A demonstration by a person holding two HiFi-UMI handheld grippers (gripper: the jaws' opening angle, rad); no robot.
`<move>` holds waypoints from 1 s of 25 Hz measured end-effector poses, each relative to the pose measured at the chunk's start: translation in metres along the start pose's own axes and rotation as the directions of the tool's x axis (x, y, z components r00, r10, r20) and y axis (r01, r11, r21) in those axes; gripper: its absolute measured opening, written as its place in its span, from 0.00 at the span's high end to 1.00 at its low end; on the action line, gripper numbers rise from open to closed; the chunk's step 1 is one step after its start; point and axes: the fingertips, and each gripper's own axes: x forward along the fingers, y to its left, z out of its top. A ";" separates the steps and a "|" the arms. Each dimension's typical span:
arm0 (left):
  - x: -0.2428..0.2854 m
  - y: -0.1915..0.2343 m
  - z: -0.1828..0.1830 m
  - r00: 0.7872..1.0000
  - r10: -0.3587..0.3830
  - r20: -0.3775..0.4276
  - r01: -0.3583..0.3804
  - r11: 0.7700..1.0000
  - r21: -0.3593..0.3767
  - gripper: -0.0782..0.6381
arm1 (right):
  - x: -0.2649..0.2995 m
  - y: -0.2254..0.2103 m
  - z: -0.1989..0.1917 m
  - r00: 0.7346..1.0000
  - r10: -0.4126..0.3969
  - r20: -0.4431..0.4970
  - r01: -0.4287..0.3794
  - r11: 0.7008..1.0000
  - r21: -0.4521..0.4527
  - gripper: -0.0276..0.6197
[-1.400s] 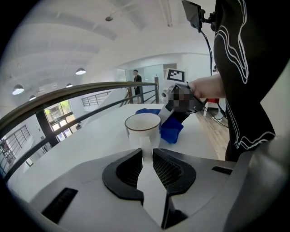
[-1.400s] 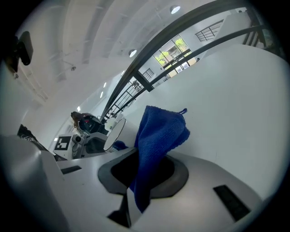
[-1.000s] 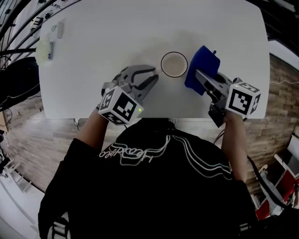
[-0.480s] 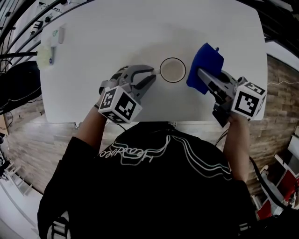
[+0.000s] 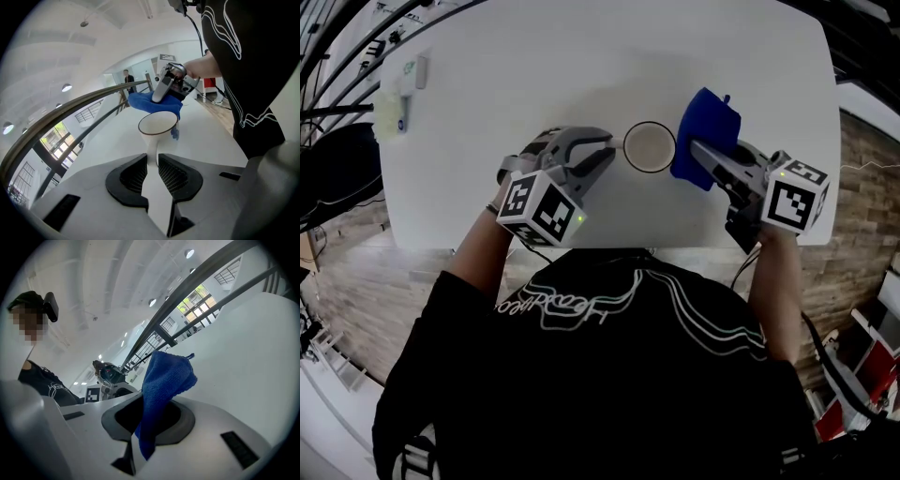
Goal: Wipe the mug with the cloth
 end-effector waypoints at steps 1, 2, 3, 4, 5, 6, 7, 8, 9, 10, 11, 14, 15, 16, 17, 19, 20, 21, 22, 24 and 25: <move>0.000 0.001 -0.001 1.000 -0.001 0.001 0.001 1.000 0.001 0.79 | 0.003 -0.002 -0.002 1.000 0.001 -0.004 -0.001 1.000 0.007 0.88; 0.001 0.002 -0.002 1.000 -0.002 0.003 0.002 1.000 0.001 0.79 | 0.007 -0.004 -0.003 1.000 0.000 -0.010 0.000 1.000 0.013 0.88; 0.001 0.003 -0.002 1.000 -0.003 0.004 0.003 1.000 -0.002 0.79 | 0.011 -0.007 -0.004 1.000 -0.001 -0.015 0.001 1.000 0.017 0.88; 0.001 0.004 -0.003 1.000 -0.003 0.004 0.003 1.000 -0.005 0.79 | 0.015 -0.009 -0.005 1.000 -0.002 -0.019 0.002 1.000 0.022 0.88; 0.001 0.005 -0.003 1.000 -0.003 0.004 0.003 1.000 -0.007 0.79 | 0.017 -0.012 -0.006 1.000 -0.004 -0.022 0.004 1.000 0.029 0.88; 0.001 0.005 -0.003 1.000 -0.004 0.005 0.004 1.000 -0.008 0.79 | 0.019 -0.015 -0.007 1.000 -0.007 -0.026 0.008 0.999 0.036 0.88; 0.001 0.004 -0.002 1.000 -0.004 0.007 0.004 1.000 -0.009 0.79 | 0.021 -0.018 -0.008 0.999 -0.012 -0.032 0.014 0.999 0.041 0.88; 0.001 0.004 0.000 1.000 -0.003 0.010 0.004 1.000 -0.011 0.79 | 0.021 -0.020 -0.010 0.999 -0.018 -0.040 0.020 0.999 0.043 0.88; 0.001 0.003 0.002 1.000 0.000 0.013 0.001 1.000 -0.013 0.79 | 0.022 -0.023 -0.012 0.999 -0.025 -0.048 0.027 0.999 0.043 0.88; 0.002 0.003 0.003 1.000 0.003 0.017 -0.003 1.000 -0.013 0.79 | 0.022 -0.025 -0.014 0.998 -0.034 -0.058 0.036 0.999 0.038 0.88; 0.002 0.002 0.005 1.000 0.005 0.019 -0.005 1.000 -0.013 0.79 | 0.022 -0.028 -0.015 0.997 -0.044 -0.070 0.046 0.999 0.029 0.88; 0.004 0.004 0.006 0.999 0.006 0.036 -0.005 0.999 -0.034 0.79 | 0.030 -0.037 -0.020 0.989 -0.084 -0.123 0.084 0.996 -0.008 0.88; 0.004 0.006 0.004 0.999 0.003 0.037 -0.002 0.999 -0.034 0.79 | 0.034 -0.040 -0.021 0.985 -0.097 -0.142 0.095 0.995 -0.019 0.88; 0.004 0.007 0.001 0.999 -0.001 0.033 0.002 1.000 -0.028 0.79 | 0.038 -0.041 -0.022 0.981 -0.107 -0.159 0.104 0.994 -0.027 0.88; 0.004 0.008 -0.001 1.000 -0.004 0.030 0.004 1.000 -0.021 0.79 | 0.042 -0.043 -0.023 0.979 -0.113 -0.172 0.109 0.994 -0.033 0.88; 0.004 0.010 -0.003 1.000 -0.002 0.029 0.002 1.000 -0.016 0.79 | 0.046 -0.043 -0.024 0.977 -0.109 -0.185 0.106 0.994 -0.031 0.88; 0.004 0.012 -0.003 1.000 0.001 0.031 0.000 1.000 -0.018 0.79 | 0.047 -0.043 -0.025 0.977 -0.102 -0.186 0.100 0.995 -0.023 0.88; 0.004 0.013 -0.003 0.999 0.003 0.034 -0.002 1.000 -0.022 0.79 | 0.048 -0.043 -0.025 0.978 -0.094 -0.184 0.093 0.996 -0.014 0.88; 0.004 0.015 -0.003 0.999 0.004 0.036 -0.003 1.000 -0.025 0.79 | 0.047 -0.043 -0.026 0.980 -0.085 -0.180 0.086 0.996 -0.004 0.88; 0.004 0.018 -0.003 0.999 0.005 0.040 -0.004 1.000 -0.022 0.79 | 0.045 -0.043 -0.024 0.984 -0.069 -0.166 0.071 0.997 0.010 0.88; 0.004 0.019 -0.002 0.999 0.005 0.042 -0.004 1.000 -0.019 0.79 | 0.042 -0.043 -0.022 0.986 -0.061 -0.157 0.064 0.998 0.014 0.88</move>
